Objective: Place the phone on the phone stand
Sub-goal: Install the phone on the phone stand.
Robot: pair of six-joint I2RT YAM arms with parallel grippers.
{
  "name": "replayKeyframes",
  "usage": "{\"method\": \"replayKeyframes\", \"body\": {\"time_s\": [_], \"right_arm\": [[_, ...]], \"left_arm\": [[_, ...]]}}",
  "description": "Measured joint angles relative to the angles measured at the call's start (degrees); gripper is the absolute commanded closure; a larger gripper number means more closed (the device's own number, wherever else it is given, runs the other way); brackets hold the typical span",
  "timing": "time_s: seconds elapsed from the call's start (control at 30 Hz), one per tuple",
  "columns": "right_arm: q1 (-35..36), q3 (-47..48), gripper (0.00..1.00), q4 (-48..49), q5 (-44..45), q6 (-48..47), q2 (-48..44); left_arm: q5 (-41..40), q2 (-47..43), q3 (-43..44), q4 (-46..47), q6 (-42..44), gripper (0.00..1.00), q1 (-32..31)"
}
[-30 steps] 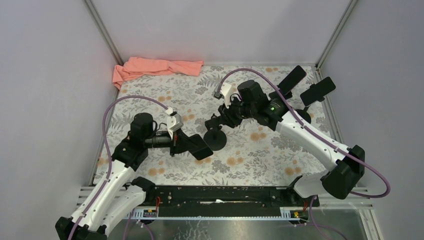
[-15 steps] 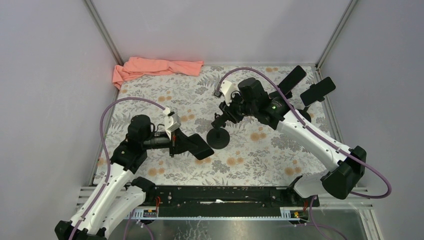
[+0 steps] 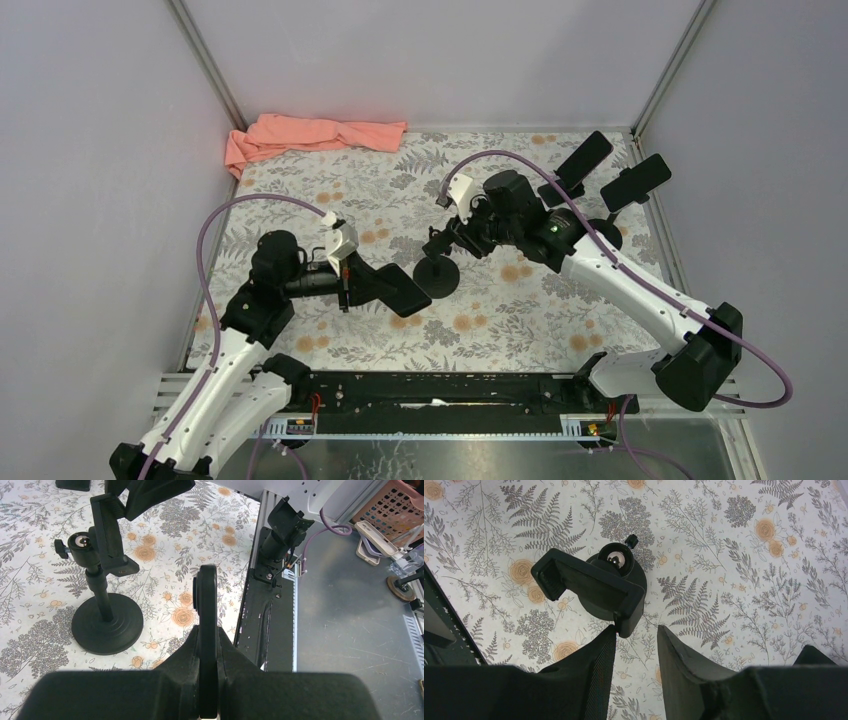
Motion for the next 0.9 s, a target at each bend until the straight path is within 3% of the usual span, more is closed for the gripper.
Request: {"method": "replayKeyframes", "body": {"time_s": [0.3, 0.63, 0.9], "right_arm": [[0.0, -0.1, 0.59, 1.2, -0.2, 0.9, 0.0], [0.0, 0.0, 0.77, 1.2, -1.2, 1.5, 0.2], [0.0, 0.0, 0.75, 1.2, -1.6, 1.3, 0.2]], "left_arm": [[0.1, 0.2, -0.1, 1.2, -1.0, 1.00, 0.0], [0.4, 0.3, -0.2, 1.3, -1.7, 1.00, 0.0], [0.9, 0.7, -0.5, 3.0, -2.6, 1.00, 0.0]]}}
